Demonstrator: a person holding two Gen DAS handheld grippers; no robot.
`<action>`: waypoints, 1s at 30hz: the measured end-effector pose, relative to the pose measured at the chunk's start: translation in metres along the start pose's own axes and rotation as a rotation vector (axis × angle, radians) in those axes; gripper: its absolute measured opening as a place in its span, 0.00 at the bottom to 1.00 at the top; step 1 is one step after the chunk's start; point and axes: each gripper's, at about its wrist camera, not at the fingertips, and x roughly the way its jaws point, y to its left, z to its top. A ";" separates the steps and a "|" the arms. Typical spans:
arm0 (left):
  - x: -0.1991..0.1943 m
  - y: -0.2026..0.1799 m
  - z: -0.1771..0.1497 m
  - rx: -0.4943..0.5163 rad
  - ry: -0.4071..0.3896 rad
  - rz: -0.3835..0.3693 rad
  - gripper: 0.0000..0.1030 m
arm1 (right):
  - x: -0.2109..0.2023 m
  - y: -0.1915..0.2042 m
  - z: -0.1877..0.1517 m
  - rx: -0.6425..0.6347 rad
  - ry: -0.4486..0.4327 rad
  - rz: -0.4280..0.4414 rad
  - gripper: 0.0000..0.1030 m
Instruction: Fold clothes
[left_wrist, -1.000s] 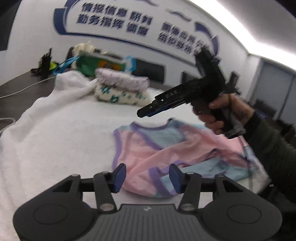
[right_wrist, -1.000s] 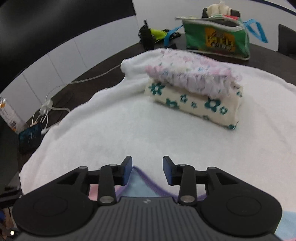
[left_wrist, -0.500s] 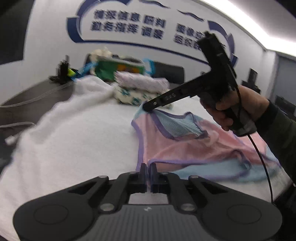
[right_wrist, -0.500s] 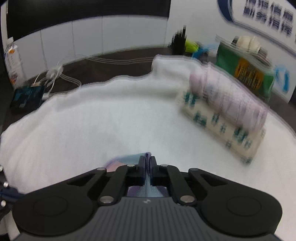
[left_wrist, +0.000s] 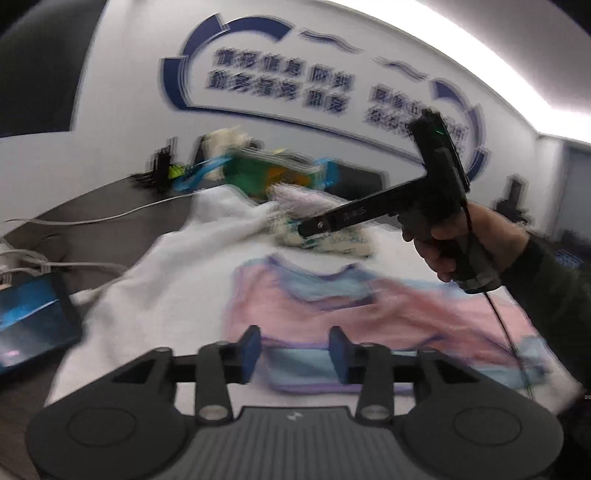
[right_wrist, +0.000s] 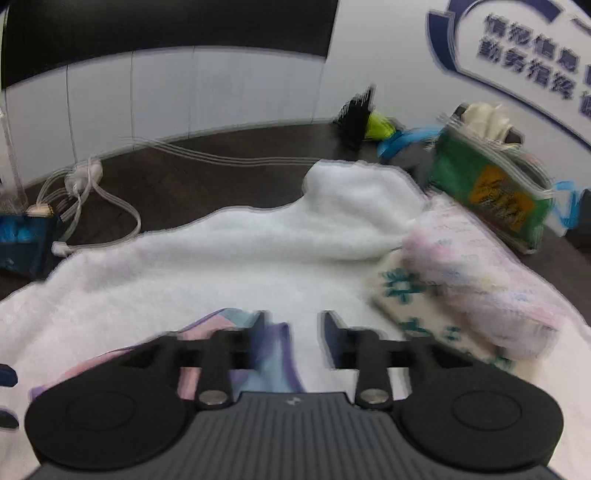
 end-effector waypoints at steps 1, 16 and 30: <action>0.002 -0.006 -0.001 0.009 0.005 -0.075 0.40 | -0.024 -0.008 -0.007 0.017 -0.025 -0.010 0.52; 0.061 -0.061 -0.016 0.075 0.197 -0.285 0.48 | -0.241 -0.025 -0.228 0.209 -0.082 -0.086 0.52; 0.029 -0.034 -0.028 -0.102 0.275 -0.286 0.01 | -0.231 -0.033 -0.261 0.246 -0.061 0.011 0.00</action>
